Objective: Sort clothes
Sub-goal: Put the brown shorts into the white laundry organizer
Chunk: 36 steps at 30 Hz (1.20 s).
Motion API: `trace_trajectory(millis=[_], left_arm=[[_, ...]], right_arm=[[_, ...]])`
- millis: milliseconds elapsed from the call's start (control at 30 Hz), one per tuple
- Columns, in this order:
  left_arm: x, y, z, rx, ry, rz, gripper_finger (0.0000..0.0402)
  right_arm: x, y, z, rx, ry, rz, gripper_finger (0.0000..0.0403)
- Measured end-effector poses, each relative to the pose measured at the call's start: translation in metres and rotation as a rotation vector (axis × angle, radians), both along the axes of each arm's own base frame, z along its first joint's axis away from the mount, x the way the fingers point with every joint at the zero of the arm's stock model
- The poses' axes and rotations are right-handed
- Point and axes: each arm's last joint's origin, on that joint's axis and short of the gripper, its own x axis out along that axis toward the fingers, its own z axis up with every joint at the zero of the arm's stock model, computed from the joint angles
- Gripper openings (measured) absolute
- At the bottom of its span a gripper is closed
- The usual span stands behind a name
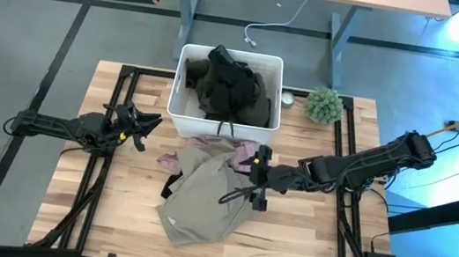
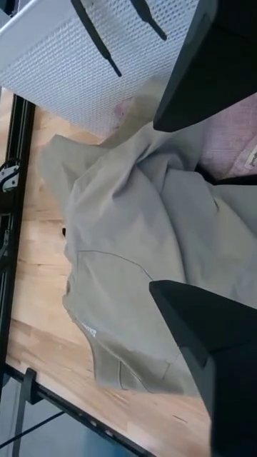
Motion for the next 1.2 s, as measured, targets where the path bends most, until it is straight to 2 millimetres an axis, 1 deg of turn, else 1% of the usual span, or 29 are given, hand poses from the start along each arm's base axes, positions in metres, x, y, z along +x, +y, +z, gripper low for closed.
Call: trace_trajectory(millis=[233, 400, 500, 567, 667, 767, 867, 900, 1000, 1200], left_arm=[[0.0, 0.0, 0.0, -0.002, -0.002, -0.001, 0.0086], [0.0, 0.0, 0.0, -0.003, -0.003, 0.0, 0.0086], [0.0, 0.0, 0.0, 0.001, 0.001, 0.0, 0.0086], [0.0, 0.0, 0.0, 0.002, 0.0, 0.0, 0.0086], [0.0, 0.0, 0.0, 0.002, 0.001, 0.0, 0.0086], [0.0, 0.0, 0.0, 0.0, 0.0, -0.001, 0.0086], [0.0, 0.0, 0.0, -0.002, 0.001, 0.0, 0.0086], [0.0, 0.0, 0.0, -0.002, 0.002, -0.001, 0.0086], [0.0, 0.0, 0.0, -0.003, 0.0, -0.001, 0.0086], [0.0, 0.0, 0.0, 0.002, 0.001, 0.0, 0.0086]], right_arm=[[0.007, -0.002, -0.011, -0.021, 0.041, -0.018, 0.0374], [0.004, -0.012, -0.018, -0.042, 0.12, -0.071, 0.0374], [0.003, -0.013, -0.02, -0.034, 0.141, -0.088, 0.0374], [0.005, -0.012, -0.02, -0.013, 0.127, -0.07, 0.0374], [0.007, -0.008, -0.022, 0.049, 0.139, 0.004, 0.0374], [0.014, -0.004, -0.025, 0.087, 0.116, 0.043, 0.0374], [0.021, -0.002, -0.034, 0.086, 0.12, 0.042, 0.0374], [0.024, -0.001, -0.038, 0.081, 0.126, 0.037, 0.0374], [0.03, -0.001, -0.044, 0.06, 0.102, 0.006, 0.0374], [0.04, -0.003, -0.05, 0.053, 0.056, -0.051, 0.0374]])
